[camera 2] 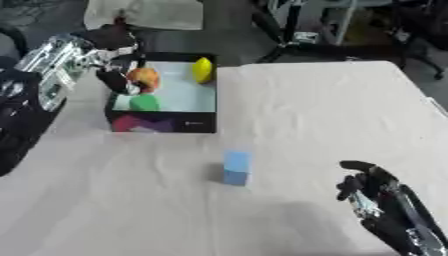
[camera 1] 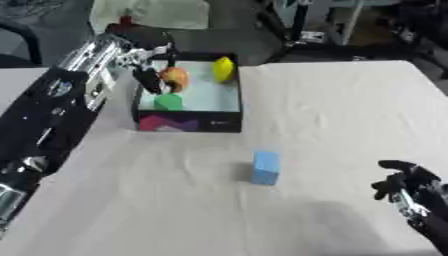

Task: Pick up objects on the table and place them in the box.

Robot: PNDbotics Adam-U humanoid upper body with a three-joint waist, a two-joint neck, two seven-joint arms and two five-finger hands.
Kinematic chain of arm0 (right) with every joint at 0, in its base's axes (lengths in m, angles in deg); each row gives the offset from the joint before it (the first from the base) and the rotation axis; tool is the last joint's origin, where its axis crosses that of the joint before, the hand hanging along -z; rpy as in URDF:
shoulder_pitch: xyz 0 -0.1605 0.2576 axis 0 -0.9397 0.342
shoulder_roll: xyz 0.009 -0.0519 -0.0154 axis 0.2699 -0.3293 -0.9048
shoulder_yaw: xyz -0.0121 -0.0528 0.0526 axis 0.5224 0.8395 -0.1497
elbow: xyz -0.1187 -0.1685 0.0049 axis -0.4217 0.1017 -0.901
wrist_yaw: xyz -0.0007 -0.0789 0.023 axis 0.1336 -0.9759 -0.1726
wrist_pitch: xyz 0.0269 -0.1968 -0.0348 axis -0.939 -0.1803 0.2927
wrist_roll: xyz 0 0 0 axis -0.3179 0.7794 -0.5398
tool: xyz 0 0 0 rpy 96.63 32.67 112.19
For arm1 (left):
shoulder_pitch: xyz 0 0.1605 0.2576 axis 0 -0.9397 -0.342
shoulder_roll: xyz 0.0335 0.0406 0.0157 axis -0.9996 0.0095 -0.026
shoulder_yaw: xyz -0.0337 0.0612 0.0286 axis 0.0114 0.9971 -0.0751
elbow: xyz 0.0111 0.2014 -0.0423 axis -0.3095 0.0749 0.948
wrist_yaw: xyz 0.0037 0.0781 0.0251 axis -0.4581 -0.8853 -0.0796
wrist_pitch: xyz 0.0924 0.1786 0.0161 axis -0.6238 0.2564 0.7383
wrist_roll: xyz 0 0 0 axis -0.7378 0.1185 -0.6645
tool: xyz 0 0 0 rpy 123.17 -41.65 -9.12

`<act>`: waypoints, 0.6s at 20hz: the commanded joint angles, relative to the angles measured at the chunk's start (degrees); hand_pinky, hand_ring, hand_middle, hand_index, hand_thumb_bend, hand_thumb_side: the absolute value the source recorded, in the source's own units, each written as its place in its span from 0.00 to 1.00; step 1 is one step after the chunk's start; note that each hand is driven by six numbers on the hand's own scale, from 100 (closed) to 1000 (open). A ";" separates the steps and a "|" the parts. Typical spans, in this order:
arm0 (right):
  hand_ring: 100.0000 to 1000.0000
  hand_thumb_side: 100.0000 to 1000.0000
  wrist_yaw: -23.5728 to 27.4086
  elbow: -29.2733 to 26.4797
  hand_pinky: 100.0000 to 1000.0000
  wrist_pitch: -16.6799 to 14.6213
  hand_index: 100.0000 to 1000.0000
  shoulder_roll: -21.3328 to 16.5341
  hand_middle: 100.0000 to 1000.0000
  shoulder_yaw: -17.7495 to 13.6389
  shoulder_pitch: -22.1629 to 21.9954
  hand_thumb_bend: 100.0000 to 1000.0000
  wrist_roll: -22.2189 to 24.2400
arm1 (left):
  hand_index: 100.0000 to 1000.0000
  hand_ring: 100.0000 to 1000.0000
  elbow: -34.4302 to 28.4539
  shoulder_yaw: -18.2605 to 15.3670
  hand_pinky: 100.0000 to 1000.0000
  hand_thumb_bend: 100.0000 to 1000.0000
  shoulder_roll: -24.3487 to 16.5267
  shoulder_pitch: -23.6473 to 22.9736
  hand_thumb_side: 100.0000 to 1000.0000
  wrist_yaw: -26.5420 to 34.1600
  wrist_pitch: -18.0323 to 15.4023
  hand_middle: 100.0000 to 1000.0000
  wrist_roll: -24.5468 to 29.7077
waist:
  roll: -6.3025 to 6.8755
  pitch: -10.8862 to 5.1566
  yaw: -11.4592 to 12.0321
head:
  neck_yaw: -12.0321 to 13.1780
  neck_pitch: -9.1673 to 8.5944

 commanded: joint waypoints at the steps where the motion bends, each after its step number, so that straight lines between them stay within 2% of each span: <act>1: 0.41 0.42 0.42 -0.47 0.65 -0.02 0.74 -0.41 0.23 -0.14 0.41 0.00 0.02 | 0.85 0.72 4.51 -4.16 0.72 0.41 1.19 2.53 0.65 -3.35 3.33 0.77 -2.93 | -0.77 -0.97 -0.21 | 0.32 -0.11; 2: 0.41 0.42 0.44 -0.46 0.65 0.00 0.74 -0.39 0.23 -0.14 0.41 0.00 0.03 | 0.89 0.73 6.24 -4.58 0.73 0.46 1.68 3.06 0.78 -4.41 4.40 0.79 -3.99 | -0.78 -0.99 -0.22 | 0.34 -0.11; 5: 0.41 0.42 0.45 -0.40 0.65 0.05 0.74 -0.35 0.23 -0.14 0.43 0.00 0.05 | 0.90 0.73 8.74 -5.74 0.74 0.45 2.29 4.32 0.86 -7.44 7.42 0.80 -7.01 | -0.76 -1.03 -0.11 | 0.28 -0.11; 9: 0.41 0.39 0.51 -0.73 0.66 -0.27 0.74 -0.89 0.23 -0.26 0.49 0.00 -0.08 | 0.89 0.69 4.02 -8.46 0.73 0.27 1.41 2.83 0.82 -9.91 11.04 0.75 -10.91 | -0.93 -1.05 0.18 | 0.08 -0.11; 12: 0.41 0.35 0.82 -2.04 0.66 -1.52 0.74 -3.65 0.23 0.26 0.59 0.00 0.04 | 0.87 0.65 0.00 -10.95 0.71 0.20 -0.73 1.31 0.79 -8.10 10.00 0.72 -13.44 | -1.13 -0.99 0.61 | 0.01 -0.11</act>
